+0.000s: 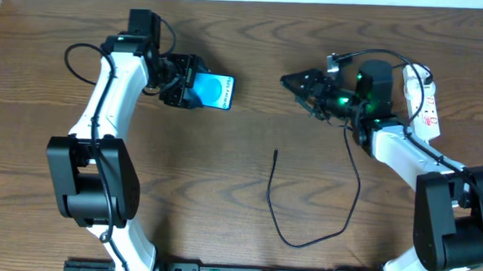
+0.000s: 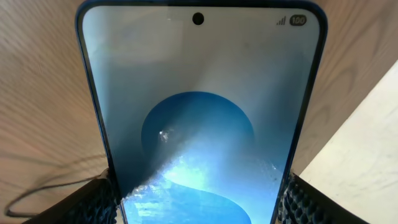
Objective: Plug charger to phone and switch on socket
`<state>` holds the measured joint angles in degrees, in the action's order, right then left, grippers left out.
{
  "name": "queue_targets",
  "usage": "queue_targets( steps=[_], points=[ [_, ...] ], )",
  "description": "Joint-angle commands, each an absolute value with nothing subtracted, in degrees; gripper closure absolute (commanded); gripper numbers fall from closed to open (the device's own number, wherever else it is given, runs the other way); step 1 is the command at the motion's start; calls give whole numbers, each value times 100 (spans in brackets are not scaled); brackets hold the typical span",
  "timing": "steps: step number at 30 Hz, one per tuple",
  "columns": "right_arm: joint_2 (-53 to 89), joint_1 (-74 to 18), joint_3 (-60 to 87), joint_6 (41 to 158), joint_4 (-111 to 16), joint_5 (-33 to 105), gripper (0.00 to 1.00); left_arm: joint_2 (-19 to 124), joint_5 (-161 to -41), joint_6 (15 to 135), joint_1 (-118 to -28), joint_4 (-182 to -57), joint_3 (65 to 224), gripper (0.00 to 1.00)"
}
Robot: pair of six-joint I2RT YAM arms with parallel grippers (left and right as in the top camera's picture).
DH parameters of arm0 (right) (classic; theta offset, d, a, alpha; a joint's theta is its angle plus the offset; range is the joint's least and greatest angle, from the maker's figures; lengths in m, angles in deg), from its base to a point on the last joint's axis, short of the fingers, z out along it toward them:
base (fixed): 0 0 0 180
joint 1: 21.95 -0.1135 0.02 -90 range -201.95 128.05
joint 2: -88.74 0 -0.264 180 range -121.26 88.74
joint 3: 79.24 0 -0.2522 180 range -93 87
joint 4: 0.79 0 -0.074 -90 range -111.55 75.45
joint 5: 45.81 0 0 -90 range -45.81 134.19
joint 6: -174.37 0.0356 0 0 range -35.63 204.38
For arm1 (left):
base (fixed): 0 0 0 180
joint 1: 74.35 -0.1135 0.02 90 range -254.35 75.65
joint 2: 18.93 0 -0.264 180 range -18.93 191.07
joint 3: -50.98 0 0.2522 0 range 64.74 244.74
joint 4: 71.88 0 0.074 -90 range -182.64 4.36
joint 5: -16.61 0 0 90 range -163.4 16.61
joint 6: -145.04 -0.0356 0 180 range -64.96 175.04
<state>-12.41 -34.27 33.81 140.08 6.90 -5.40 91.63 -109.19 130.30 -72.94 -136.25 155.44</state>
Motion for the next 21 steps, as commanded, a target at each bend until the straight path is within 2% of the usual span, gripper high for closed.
queue_targets(
  steps=[1, 21],
  points=[
    [-1252, -3656, 3333, 13673, 837, -638, 1, 9015, -10971, 13492, -7051, -13634, 15723, 93],
    [-1254, -4113, 3333, 12519, 596, -992, 1, 9015, -10975, 14283, -6153, -13612, 15723, 93]
  ],
)
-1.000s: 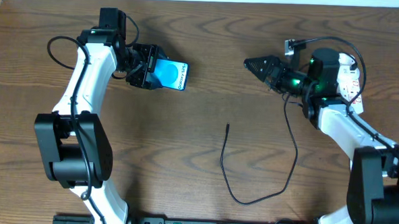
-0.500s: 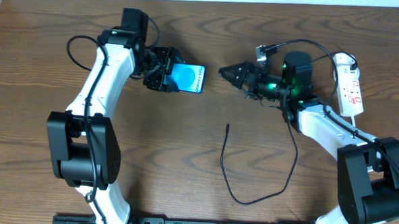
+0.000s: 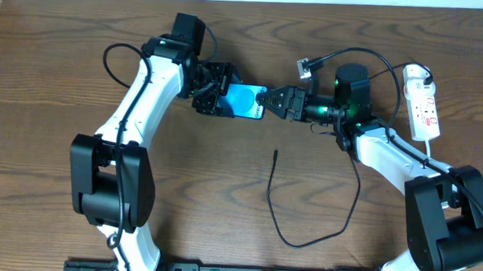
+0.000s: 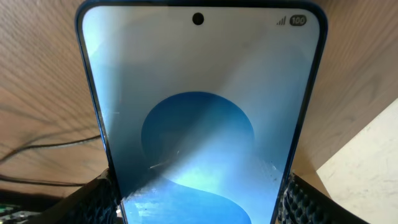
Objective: Plug charger to phone and switch on socket
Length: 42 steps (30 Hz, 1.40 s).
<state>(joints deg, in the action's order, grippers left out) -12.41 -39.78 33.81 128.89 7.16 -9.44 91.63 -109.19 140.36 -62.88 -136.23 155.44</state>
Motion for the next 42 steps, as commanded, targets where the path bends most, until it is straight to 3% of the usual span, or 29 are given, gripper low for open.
queue_targets(
  steps=[1, 21, 24, 37, 40, 42],
  points=[
    [-1254, -4113, 3333, 12460, 526, -977, 1, 9015, -10973, 14283, -6114, -13603, 15723, 93],
    [-1254, -4279, 3335, 12283, -261, -397, 1, 9015, -10696, 14283, -5587, -13522, 15723, 93],
    [-1254, -4279, 3335, 12285, -258, -273, 5, 9015, -10696, 14287, -5558, -13522, 15723, 93],
    [-1254, -4286, 3333, 12659, 2, -227, 30, 9015, -10672, 14346, -5523, -13522, 15723, 93],
    [-1254, -4308, 3333, 12707, 4, -251, 53, 9015, -10672, 14346, -5523, -13522, 15723, 93],
    [-1254, -4305, 3333, 12858, 6, -251, 57, 9015, -10672, 14346, -5523, -13522, 15723, 92]
  ],
)
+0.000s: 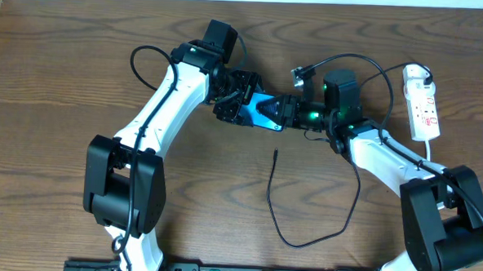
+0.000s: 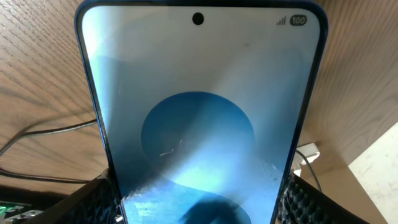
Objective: Plug charger to phone and switch on socket
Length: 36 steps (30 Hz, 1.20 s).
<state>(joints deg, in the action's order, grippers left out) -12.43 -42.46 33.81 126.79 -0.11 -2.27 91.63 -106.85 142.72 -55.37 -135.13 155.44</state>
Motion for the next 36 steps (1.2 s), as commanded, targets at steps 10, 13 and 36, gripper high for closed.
queue_targets(
  steps=[10, 13, 36],
  points=[
    [-1254, -4305, 3333, 12915, 107, -290, 69, 9017, -10672, 14346, -5508, -13522, 15723, 93],
    [-1252, -4305, 3333, 13072, 201, -317, 76, 9017, -10446, 14348, -5412, -13498, 15723, 93],
    [-1254, -4305, 3333, 12705, 104, -330, 96, 9015, -10228, 14519, -5261, -13266, 15723, 93]
  ],
)
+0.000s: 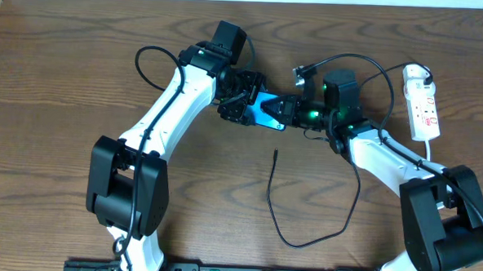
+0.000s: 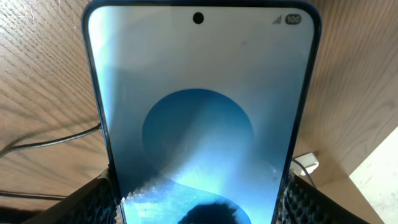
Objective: Plug charger to phone and switch on socket
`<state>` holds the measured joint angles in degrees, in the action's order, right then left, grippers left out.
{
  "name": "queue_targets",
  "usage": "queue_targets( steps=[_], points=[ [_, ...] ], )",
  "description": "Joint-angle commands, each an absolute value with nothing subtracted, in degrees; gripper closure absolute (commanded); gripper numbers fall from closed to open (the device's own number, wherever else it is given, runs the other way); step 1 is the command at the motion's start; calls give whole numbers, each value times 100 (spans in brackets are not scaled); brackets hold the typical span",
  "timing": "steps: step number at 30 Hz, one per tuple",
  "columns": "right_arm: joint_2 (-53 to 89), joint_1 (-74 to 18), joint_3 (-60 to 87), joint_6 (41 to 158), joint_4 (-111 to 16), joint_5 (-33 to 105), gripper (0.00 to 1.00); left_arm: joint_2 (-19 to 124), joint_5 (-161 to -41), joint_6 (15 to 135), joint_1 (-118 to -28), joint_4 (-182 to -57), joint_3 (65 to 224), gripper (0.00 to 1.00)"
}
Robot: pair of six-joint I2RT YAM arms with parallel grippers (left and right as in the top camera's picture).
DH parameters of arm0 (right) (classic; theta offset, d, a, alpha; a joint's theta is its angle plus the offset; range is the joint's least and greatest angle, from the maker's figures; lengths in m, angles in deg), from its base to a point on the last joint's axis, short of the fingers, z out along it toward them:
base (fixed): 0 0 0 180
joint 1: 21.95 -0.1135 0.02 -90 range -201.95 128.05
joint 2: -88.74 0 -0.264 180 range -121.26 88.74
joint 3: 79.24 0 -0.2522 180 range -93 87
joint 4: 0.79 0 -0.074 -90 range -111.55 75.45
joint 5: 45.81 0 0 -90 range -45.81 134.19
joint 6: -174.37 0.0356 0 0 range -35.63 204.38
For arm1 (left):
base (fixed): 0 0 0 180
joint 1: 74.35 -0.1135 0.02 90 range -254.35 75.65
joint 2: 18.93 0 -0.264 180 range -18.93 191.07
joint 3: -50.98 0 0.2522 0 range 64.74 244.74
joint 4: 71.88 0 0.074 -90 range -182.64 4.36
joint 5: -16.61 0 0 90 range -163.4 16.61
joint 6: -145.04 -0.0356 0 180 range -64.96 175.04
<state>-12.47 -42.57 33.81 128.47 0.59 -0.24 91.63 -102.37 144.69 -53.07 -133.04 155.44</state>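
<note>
The phone [image 1: 267, 110], its screen lit blue, is held above the middle of the table. My left gripper [image 1: 245, 101] is shut on its near end. In the left wrist view the phone [image 2: 199, 118] fills the frame, with both pads [image 2: 93, 202] against its side edges. My right gripper [image 1: 288, 111] is at the phone's other end with its fingers around it; how tightly they close does not show. The black charger cable [image 1: 280, 227] lies loose on the table, its free plug end [image 1: 275, 153] below the phone. The white socket strip [image 1: 422, 102] lies at the far right.
The cable loops from the plug end toward the front edge, then runs up under my right arm. A thin cable with a white connector [image 1: 298, 71] arches over the right wrist. A pale strip edges the table's back.
My left arm has shifted a little to the right. The phone now sits slightly turned in the left wrist view. My right gripper stays at the phone's far end.
First my left gripper held the phone at the back left, with the right gripper well apart from it. Then both arms had come together and the right fingertips nearly met the phone. By 1.2 s ago the right fingers were around its end, as they are now.
</note>
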Motion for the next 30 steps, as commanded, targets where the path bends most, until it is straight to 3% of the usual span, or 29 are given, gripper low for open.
queue_targets(
  steps=[1, 13, 14, 16, 17, 23, 30],
  points=[
    [-1254, -4305, 3335, 12694, 104, -330, 99, 9015, -10228, 14519, -5263, -13266, 15723, 93],
    [-1254, -4305, 3333, 12692, 107, -330, 99, 9015, -10228, 14514, -5263, -13266, 15723, 91],
    [-1254, -4305, 3333, 12692, 107, -327, 99, 9015, -10228, 14512, -5263, -13269, 15723, 78],
    [-1254, -4294, 3335, 12690, 109, -260, 99, 9015, -10228, 14469, -5272, -13266, 15723, 24],
    [-1252, -4275, 3335, 12692, 109, -242, 99, 9015, -10228, 14460, -5279, -13266, 15723, 14],
    [-1252, -3949, 3333, 12760, 109, -244, 99, 8918, -10287, 13931, -5377, -12925, 15725, 10],
    [-1254, -3331, 3335, 14537, 476, -240, 99, 8584, -9701, 13795, -5377, -12449, 15725, 10]
  ],
)
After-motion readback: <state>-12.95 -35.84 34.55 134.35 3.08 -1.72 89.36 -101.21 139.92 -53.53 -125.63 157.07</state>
